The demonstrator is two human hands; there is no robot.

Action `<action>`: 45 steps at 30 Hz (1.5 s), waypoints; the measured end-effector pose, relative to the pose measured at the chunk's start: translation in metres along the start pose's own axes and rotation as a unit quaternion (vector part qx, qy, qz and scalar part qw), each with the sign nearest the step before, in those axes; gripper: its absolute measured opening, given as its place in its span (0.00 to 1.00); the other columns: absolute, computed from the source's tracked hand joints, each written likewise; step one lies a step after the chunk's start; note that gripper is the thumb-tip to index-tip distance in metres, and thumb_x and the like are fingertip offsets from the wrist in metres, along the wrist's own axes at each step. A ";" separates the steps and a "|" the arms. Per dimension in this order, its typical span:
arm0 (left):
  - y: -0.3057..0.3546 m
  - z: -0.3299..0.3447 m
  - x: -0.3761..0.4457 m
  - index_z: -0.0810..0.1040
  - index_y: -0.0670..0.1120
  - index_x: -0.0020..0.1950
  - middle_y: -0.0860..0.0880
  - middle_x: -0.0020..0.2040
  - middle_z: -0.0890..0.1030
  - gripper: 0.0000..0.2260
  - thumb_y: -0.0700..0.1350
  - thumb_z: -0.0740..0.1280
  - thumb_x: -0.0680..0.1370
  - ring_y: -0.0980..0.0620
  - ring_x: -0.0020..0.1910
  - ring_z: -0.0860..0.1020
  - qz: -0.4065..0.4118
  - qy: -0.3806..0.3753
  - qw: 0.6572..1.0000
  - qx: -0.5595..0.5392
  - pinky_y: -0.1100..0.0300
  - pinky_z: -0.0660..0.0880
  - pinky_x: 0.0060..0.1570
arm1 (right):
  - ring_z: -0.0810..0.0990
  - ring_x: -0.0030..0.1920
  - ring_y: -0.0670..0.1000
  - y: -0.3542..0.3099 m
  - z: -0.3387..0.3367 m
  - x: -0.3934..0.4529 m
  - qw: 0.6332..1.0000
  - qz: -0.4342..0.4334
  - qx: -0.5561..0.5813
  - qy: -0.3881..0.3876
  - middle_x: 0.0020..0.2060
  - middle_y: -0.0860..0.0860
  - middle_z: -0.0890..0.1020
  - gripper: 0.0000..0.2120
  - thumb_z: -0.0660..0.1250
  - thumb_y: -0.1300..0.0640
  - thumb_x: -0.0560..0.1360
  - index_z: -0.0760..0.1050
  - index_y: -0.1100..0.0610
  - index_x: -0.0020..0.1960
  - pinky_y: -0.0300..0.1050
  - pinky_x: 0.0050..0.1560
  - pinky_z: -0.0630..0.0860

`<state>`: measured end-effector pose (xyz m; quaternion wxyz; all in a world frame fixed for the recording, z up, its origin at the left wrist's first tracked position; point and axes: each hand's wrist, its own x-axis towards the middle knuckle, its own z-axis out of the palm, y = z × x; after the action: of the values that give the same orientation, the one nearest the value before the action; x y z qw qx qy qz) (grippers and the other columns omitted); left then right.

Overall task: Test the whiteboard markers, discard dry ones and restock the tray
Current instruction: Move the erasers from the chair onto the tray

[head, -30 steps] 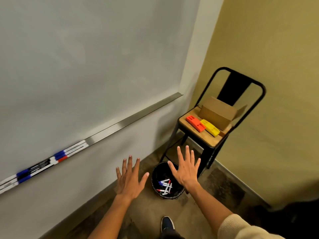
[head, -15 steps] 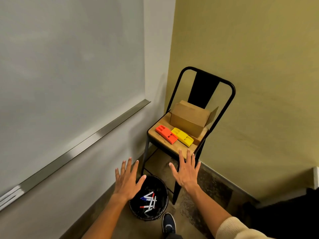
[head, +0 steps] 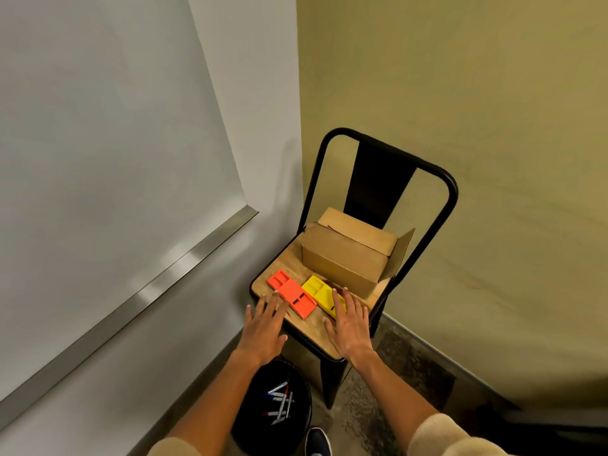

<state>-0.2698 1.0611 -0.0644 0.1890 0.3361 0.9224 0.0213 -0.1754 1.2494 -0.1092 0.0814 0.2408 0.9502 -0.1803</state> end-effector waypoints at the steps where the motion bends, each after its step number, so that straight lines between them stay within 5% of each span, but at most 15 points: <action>1: 0.002 -0.001 0.009 0.50 0.51 0.79 0.47 0.80 0.45 0.35 0.49 0.67 0.79 0.42 0.79 0.43 0.002 -0.006 1.000 0.007 0.38 0.46 0.75 | 0.53 0.79 0.58 0.002 0.003 0.006 1.000 -0.006 0.004 -0.008 0.81 0.54 0.52 0.32 0.54 0.42 0.83 0.48 0.51 0.81 0.58 0.78 0.53; 6: 0.001 -0.009 0.049 0.49 0.51 0.79 0.47 0.80 0.42 0.36 0.44 0.67 0.78 0.42 0.79 0.40 0.010 -0.030 0.999 0.041 0.39 0.44 0.75 | 0.53 0.80 0.60 0.011 0.020 0.025 0.999 -0.013 0.006 -0.032 0.81 0.54 0.50 0.30 0.58 0.59 0.84 0.49 0.51 0.81 0.52 0.78 0.50; 8: -0.001 -0.012 0.063 0.48 0.51 0.79 0.47 0.80 0.43 0.36 0.40 0.66 0.78 0.42 0.79 0.41 0.013 -0.022 0.998 0.049 0.39 0.45 0.75 | 0.61 0.77 0.61 0.011 0.021 0.025 1.000 -0.003 0.009 -0.014 0.80 0.55 0.58 0.32 0.65 0.61 0.81 0.55 0.52 0.80 0.51 0.76 0.58; 12: -0.001 -0.010 0.091 0.51 0.53 0.79 0.49 0.80 0.47 0.37 0.33 0.64 0.75 0.43 0.79 0.42 0.017 -0.017 0.999 0.049 0.38 0.45 0.74 | 0.82 0.57 0.60 0.007 0.028 0.025 0.999 0.001 -0.035 0.001 0.65 0.58 0.79 0.45 0.86 0.63 0.52 0.77 0.55 0.68 0.52 0.56 0.81; 18: 0.003 0.002 0.101 0.59 0.51 0.76 0.48 0.79 0.56 0.30 0.36 0.65 0.77 0.43 0.79 0.47 0.023 -0.006 0.996 0.083 0.38 0.44 0.74 | 0.73 0.66 0.64 0.006 0.030 0.024 1.000 0.003 -0.023 0.010 0.76 0.59 0.65 0.43 0.74 0.69 0.70 0.59 0.55 0.79 0.56 0.69 0.71; 23: -0.004 0.014 0.086 0.68 0.49 0.68 0.46 0.69 0.71 0.25 0.45 0.72 0.74 0.42 0.75 0.61 0.003 -0.002 0.996 0.086 0.37 0.48 0.73 | 0.77 0.60 0.65 0.007 0.035 0.030 0.999 0.009 -0.045 0.015 0.71 0.61 0.72 0.39 0.77 0.66 0.68 0.67 0.55 0.76 0.58 0.62 0.77; 29: -0.038 0.014 0.031 0.69 0.48 0.68 0.47 0.66 0.73 0.26 0.48 0.73 0.72 0.45 0.68 0.69 -0.053 -0.002 0.998 0.027 0.42 0.54 0.74 | 0.78 0.55 0.66 -0.001 0.029 0.031 0.998 0.029 0.014 0.062 0.61 0.62 0.80 0.32 0.73 0.76 0.64 0.76 0.61 0.66 0.59 0.59 0.77; 32: -0.067 0.015 -0.013 0.70 0.47 0.67 0.46 0.64 0.75 0.26 0.50 0.72 0.71 0.43 0.64 0.73 -0.084 0.019 0.996 0.002 0.49 0.64 0.67 | 0.79 0.51 0.66 -0.012 0.021 0.031 0.993 0.053 0.066 0.078 0.55 0.64 0.82 0.27 0.68 0.79 0.63 0.77 0.64 0.60 0.57 0.52 0.76; 35: -0.097 0.017 -0.063 0.72 0.46 0.64 0.45 0.60 0.77 0.23 0.50 0.72 0.71 0.42 0.57 0.76 -0.125 0.048 0.991 -0.030 0.50 0.70 0.58 | 0.77 0.55 0.67 -0.018 0.027 0.031 0.991 0.068 0.090 0.077 0.56 0.65 0.81 0.31 0.68 0.77 0.64 0.73 0.63 0.66 0.57 0.54 0.75; 40: -0.145 0.027 -0.150 0.71 0.48 0.65 0.47 0.62 0.75 0.23 0.52 0.71 0.73 0.44 0.56 0.75 -0.214 0.093 0.968 -0.096 0.52 0.72 0.55 | 0.76 0.57 0.69 -0.069 0.053 0.010 0.989 -0.010 0.138 0.057 0.56 0.66 0.80 0.38 0.74 0.71 0.66 0.67 0.60 0.74 0.58 0.53 0.76; 45: -0.196 0.040 -0.248 0.69 0.49 0.68 0.47 0.64 0.74 0.25 0.53 0.70 0.74 0.46 0.59 0.74 -0.281 0.141 0.940 -0.134 0.54 0.72 0.57 | 0.81 0.53 0.68 -0.175 0.084 -0.050 0.975 -0.108 0.188 0.042 0.51 0.66 0.83 0.29 0.74 0.73 0.65 0.76 0.64 0.65 0.59 0.51 0.79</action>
<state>-0.2010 0.7500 -0.0517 0.0980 0.0289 0.9852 0.1379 -0.2109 1.0527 -0.1214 -0.0258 0.1550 0.9222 -0.3533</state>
